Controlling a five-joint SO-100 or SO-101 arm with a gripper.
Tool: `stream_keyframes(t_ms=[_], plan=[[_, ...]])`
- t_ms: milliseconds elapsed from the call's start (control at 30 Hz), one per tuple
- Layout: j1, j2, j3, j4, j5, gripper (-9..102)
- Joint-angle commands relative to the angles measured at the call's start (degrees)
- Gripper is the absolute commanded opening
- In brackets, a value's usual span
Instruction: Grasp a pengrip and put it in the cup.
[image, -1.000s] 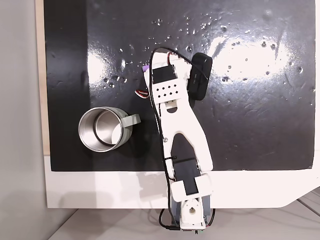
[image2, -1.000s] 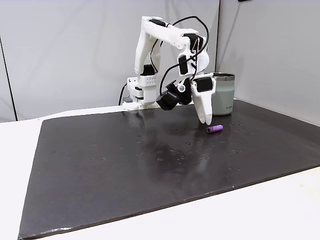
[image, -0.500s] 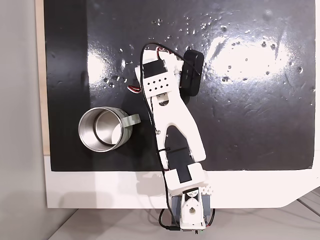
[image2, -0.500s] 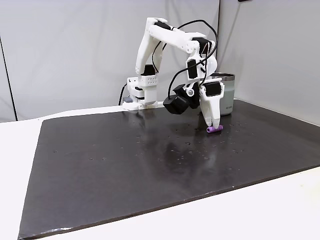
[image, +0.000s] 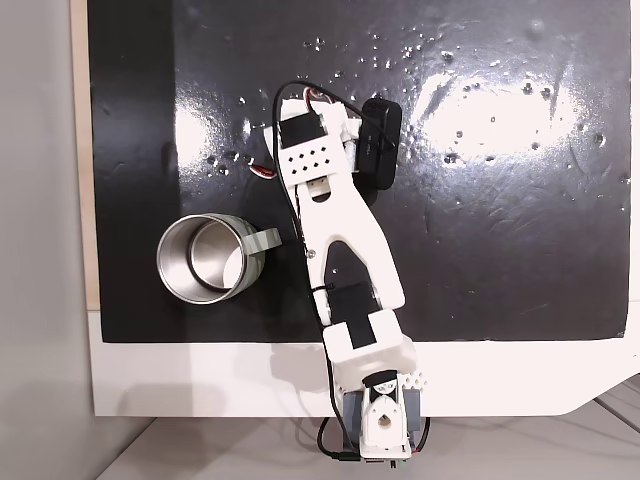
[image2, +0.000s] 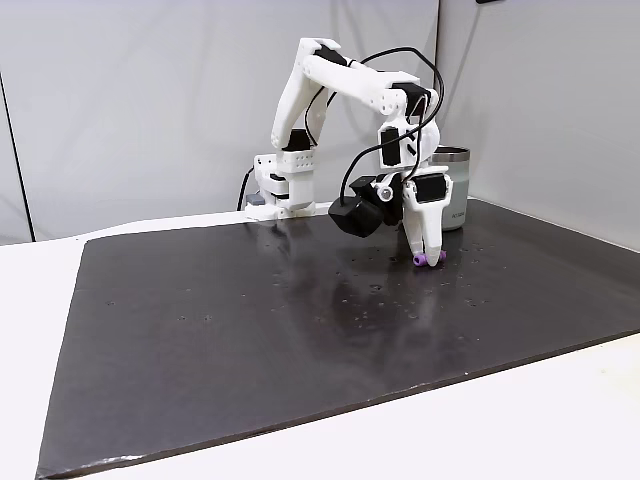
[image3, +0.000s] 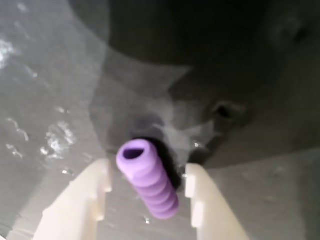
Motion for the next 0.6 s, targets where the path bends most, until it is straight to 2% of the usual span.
stream_keyframes(t_ms=[0, 67, 200, 367, 567], plan=[[-0.9, 0.1, -2.5, 0.9, -1.0, 18], [-1.1, -0.1, -2.4, 0.9, -1.4, 14], [-1.3, -0.1, -2.3, 1.0, -2.0, 0], [-0.8, 1.3, -2.1, 1.3, -1.3, 0], [-0.6, 11.9, 1.4, 1.3, -3.0, 0]])
